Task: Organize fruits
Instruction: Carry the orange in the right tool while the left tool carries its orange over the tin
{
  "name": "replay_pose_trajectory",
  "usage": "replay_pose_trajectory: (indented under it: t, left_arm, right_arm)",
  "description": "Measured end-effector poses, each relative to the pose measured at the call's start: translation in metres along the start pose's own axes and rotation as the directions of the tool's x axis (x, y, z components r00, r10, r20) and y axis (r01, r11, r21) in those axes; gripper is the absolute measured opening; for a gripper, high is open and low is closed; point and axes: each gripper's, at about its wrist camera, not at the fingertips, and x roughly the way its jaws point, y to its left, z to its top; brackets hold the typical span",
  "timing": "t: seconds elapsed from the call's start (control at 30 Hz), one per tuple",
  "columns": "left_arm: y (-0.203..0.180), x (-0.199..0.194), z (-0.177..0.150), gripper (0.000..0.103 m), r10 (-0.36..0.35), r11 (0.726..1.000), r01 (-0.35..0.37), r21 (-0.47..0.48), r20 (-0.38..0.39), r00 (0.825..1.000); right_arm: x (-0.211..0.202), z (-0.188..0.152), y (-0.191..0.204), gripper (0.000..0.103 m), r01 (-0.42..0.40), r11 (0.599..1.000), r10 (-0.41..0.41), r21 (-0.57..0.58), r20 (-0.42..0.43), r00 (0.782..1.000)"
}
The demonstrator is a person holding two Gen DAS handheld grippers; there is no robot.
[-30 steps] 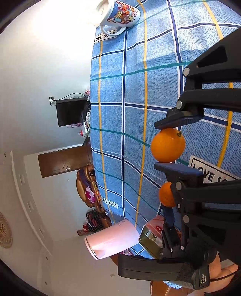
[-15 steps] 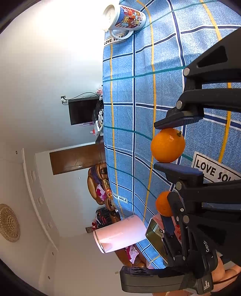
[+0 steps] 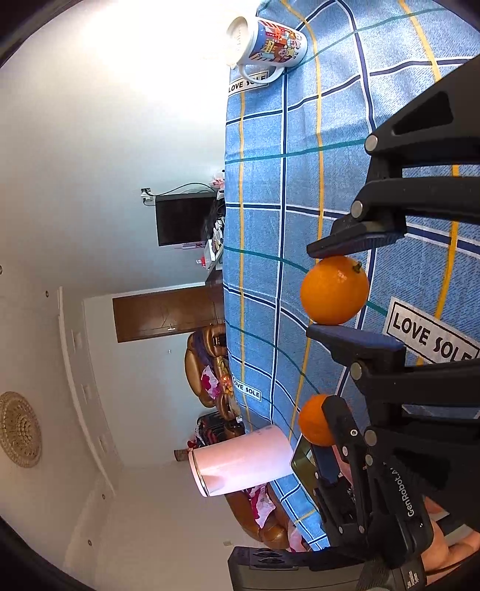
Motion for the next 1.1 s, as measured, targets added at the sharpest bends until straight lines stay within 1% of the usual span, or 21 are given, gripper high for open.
replay_pose_trajectory:
  t: [0.3,0.63,0.73,0.9,0.97,1.1]
  left_arm:
    - [0.001,-0.016,-0.004,0.050,0.019,1.000,-0.019,0.010,0.056,0.998]
    - [0.000,-0.028,-0.006,0.050,0.030,0.999,-0.032,0.022,0.099,0.995]
    - [0.000,-0.030,-0.008,0.050,0.025,0.999,-0.027,0.025,0.100,0.995]
    - [0.010,-0.036,-0.010,0.050,0.018,1.000,-0.019,0.011,0.096,0.995]
    - [0.019,-0.041,-0.010,0.050,0.024,1.000,-0.024,-0.005,0.097,0.995]
    - [0.042,-0.054,-0.009,0.050,0.045,0.998,-0.041,-0.039,0.100,0.994]
  right_arm:
    - [-0.007,0.000,0.007,0.039,0.009,0.999,-0.008,-0.040,0.033,0.999]
    - [-0.019,-0.003,0.022,0.039,0.027,0.996,-0.021,-0.089,0.074,0.997]
    - [-0.023,-0.004,0.028,0.039,0.031,0.993,-0.021,-0.111,0.091,0.996]
    - [-0.023,-0.004,0.031,0.039,0.005,0.994,0.004,-0.106,0.091,0.996]
    - [-0.019,-0.002,0.034,0.039,-0.008,0.994,0.016,-0.105,0.078,0.997]
    - [-0.010,0.000,0.047,0.039,-0.065,0.994,0.070,-0.093,0.045,0.997]
